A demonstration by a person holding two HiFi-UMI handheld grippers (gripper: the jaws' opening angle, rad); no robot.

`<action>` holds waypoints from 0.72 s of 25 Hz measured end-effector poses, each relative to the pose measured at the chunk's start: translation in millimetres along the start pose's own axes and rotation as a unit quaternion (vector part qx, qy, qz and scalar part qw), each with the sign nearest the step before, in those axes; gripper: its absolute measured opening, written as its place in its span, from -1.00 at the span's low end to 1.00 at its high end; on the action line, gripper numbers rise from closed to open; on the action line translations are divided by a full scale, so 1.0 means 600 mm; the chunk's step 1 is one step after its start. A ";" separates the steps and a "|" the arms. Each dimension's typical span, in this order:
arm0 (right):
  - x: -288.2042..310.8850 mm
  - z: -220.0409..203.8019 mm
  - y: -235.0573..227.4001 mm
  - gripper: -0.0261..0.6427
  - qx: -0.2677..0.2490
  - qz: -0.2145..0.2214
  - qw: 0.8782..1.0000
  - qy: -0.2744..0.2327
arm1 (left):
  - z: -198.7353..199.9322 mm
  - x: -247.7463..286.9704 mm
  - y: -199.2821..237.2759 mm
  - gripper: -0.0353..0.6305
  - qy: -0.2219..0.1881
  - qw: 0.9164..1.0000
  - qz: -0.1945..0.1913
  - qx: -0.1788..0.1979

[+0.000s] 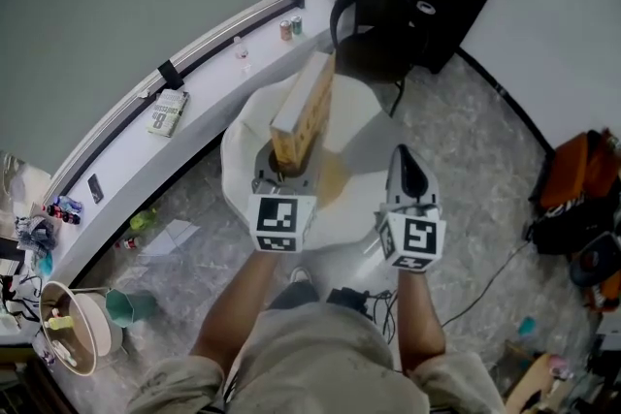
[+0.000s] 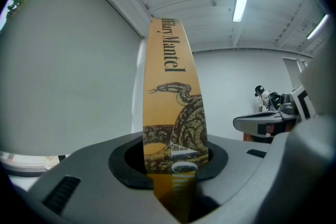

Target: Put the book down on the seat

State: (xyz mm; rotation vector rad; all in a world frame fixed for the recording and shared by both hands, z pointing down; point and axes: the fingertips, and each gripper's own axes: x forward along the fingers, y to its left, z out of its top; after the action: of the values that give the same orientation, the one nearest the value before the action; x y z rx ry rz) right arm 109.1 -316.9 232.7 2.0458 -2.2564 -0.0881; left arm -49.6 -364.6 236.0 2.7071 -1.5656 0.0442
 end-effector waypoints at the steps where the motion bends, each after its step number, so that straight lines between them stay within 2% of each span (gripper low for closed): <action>1: 0.009 0.001 0.001 -0.91 0.000 -0.002 1.000 -0.002 | -0.002 0.008 0.006 -0.42 0.001 1.000 -0.001 -0.002; 7: 0.032 0.001 -0.008 -0.91 -0.008 -0.001 1.000 0.002 | -0.005 0.036 0.015 -0.42 0.005 1.000 0.001 0.002; 12: 0.051 -0.013 -0.046 -0.91 -0.004 0.003 1.000 0.010 | -0.018 0.071 -0.003 -0.42 0.010 1.000 0.007 0.000; 18: 0.084 -0.055 -0.110 -0.91 0.005 0.022 0.999 0.035 | -0.053 0.134 -0.047 -0.42 0.038 0.999 0.014 -0.002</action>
State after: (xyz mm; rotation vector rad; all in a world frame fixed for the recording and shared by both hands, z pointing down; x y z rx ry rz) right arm 173.2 -373.0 260.2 1.9694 -2.2627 -0.0018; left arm 14.5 -419.1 270.5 2.6477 -1.5811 0.1426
